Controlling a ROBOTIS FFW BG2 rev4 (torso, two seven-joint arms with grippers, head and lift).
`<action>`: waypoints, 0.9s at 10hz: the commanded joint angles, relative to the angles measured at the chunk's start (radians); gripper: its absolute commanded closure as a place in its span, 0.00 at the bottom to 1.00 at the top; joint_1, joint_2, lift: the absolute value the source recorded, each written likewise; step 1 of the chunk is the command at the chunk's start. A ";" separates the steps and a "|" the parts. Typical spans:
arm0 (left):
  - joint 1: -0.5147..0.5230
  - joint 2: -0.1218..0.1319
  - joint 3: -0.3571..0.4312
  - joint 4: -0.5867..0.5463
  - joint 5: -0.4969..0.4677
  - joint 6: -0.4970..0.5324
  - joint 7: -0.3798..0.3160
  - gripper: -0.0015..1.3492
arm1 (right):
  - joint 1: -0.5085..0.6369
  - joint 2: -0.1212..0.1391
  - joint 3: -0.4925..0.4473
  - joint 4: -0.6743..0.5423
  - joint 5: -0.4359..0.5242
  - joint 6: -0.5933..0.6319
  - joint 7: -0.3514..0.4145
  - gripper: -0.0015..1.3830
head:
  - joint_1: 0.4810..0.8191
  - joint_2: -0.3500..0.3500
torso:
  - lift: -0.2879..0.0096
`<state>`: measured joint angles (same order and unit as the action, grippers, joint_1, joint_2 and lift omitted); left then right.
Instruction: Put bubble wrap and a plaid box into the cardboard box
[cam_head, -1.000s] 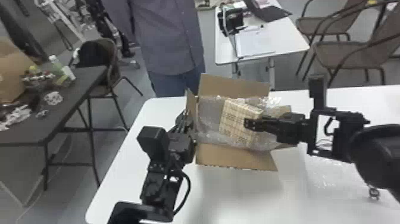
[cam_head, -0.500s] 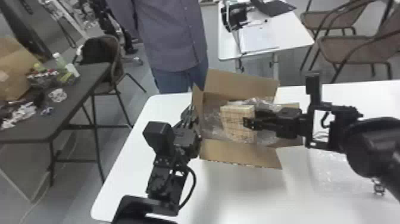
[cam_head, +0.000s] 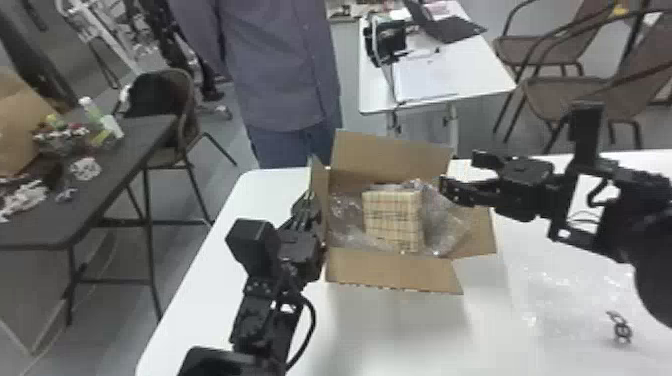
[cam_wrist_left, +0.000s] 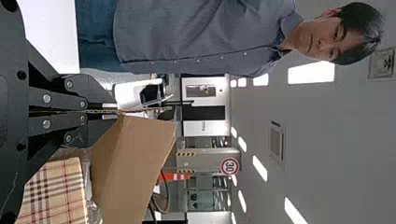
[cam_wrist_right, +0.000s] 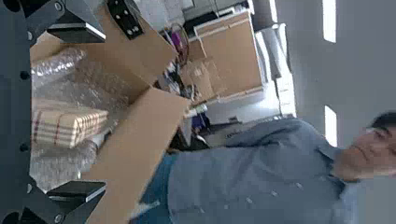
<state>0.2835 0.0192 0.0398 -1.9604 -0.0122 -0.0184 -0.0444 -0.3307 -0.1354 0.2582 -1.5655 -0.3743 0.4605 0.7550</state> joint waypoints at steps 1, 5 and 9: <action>0.002 -0.005 0.005 0.000 0.000 0.000 0.000 0.91 | 0.105 -0.001 -0.100 -0.139 0.071 -0.036 -0.045 0.12 | 0.45 0.89 | 0.61; 0.009 -0.015 0.012 0.000 0.008 -0.006 0.000 0.91 | 0.400 0.043 -0.229 -0.311 0.219 -0.281 -0.284 0.12 | 0.45 0.74 | 0.61; 0.022 -0.022 0.025 0.001 0.049 0.020 0.006 0.91 | 0.547 0.054 -0.247 -0.315 0.239 -0.450 -0.470 0.12 | 0.59 0.63 | 0.61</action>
<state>0.3026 0.0002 0.0613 -1.9600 0.0234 -0.0088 -0.0385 0.2056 -0.0807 0.0113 -1.8828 -0.1374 0.0206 0.2864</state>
